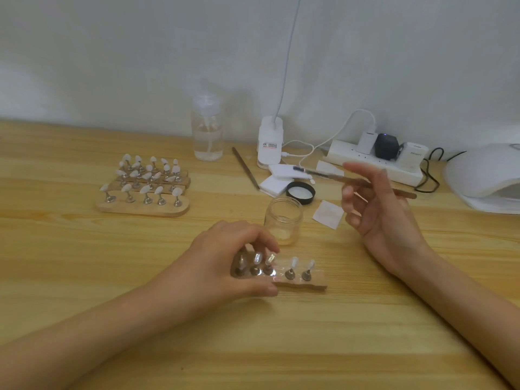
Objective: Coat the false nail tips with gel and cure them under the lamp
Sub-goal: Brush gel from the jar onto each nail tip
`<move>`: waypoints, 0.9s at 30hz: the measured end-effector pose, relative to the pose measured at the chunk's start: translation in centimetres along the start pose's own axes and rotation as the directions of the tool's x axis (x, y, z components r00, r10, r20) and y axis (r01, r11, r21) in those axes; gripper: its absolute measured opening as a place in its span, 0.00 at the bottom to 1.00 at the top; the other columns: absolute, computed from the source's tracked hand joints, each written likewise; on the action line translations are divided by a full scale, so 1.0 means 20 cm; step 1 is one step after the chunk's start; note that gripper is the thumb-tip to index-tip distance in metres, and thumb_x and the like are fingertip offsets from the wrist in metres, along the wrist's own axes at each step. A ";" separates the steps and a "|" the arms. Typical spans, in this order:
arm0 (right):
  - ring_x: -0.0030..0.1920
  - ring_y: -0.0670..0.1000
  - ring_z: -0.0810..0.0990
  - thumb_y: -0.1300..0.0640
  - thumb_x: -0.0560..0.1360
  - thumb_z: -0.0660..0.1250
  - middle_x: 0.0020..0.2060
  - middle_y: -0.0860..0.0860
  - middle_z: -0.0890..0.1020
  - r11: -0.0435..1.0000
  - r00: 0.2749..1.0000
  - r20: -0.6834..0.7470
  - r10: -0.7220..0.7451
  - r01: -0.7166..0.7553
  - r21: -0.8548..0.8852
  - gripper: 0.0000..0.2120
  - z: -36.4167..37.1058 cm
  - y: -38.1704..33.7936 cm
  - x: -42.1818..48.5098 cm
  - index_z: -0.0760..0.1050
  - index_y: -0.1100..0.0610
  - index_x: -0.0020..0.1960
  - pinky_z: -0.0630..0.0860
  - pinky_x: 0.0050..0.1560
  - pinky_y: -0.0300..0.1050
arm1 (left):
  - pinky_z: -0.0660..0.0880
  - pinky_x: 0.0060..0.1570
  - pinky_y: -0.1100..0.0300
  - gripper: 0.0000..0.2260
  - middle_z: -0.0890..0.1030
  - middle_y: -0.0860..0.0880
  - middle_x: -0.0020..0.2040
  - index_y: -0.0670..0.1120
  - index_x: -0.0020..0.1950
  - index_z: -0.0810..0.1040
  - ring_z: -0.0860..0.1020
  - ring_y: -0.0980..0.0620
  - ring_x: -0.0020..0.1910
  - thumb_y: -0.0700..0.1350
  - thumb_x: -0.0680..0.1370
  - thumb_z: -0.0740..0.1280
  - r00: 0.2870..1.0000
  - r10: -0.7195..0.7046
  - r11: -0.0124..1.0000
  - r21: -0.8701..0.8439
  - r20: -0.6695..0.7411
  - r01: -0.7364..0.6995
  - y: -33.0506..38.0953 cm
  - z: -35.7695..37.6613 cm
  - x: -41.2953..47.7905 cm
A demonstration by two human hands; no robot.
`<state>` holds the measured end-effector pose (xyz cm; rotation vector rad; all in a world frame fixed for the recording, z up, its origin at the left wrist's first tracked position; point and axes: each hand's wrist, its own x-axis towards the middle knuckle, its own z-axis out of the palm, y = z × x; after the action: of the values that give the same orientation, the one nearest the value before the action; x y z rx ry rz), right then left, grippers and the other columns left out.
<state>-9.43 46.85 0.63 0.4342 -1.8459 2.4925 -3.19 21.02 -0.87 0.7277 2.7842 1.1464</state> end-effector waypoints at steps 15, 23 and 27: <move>0.43 0.46 0.69 0.37 0.71 0.69 0.43 0.44 0.77 -0.161 0.707 0.707 -0.031 0.694 -0.701 0.14 0.20 -0.07 -0.22 0.79 0.47 0.46 0.67 0.32 0.38 | 0.70 0.42 0.71 0.11 0.77 0.59 0.48 0.55 0.47 0.81 0.77 0.56 0.45 0.44 0.69 0.78 0.993 0.098 0.994 -0.037 -0.059 -0.100 -0.02 -0.03 -0.03; 0.44 0.47 0.68 0.46 0.75 0.68 0.43 0.45 0.76 -0.116 0.716 0.692 -0.087 0.683 -0.721 0.07 0.19 0.00 -0.23 0.78 0.49 0.46 0.68 0.42 0.43 | 0.70 0.42 0.71 0.11 0.77 0.60 0.48 0.56 0.46 0.80 0.77 0.57 0.44 0.46 0.69 0.78 0.995 0.075 0.995 -0.060 -0.064 -0.079 -0.03 -0.03 -0.03; 0.54 0.51 0.72 0.47 0.77 0.65 0.48 0.46 0.77 -0.115 0.702 0.695 -0.155 0.686 -0.718 0.06 0.18 0.02 -0.22 0.77 0.48 0.44 0.65 0.56 0.45 | 0.71 0.42 0.70 0.10 0.77 0.61 0.48 0.57 0.47 0.80 0.77 0.56 0.46 0.48 0.69 0.77 0.997 0.063 0.996 -0.057 -0.043 -0.066 -0.04 -0.02 -0.02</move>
<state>-4.54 44.02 0.17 1.1968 -2.3553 0.2240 -3.30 20.01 -1.17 0.8031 2.7662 1.2625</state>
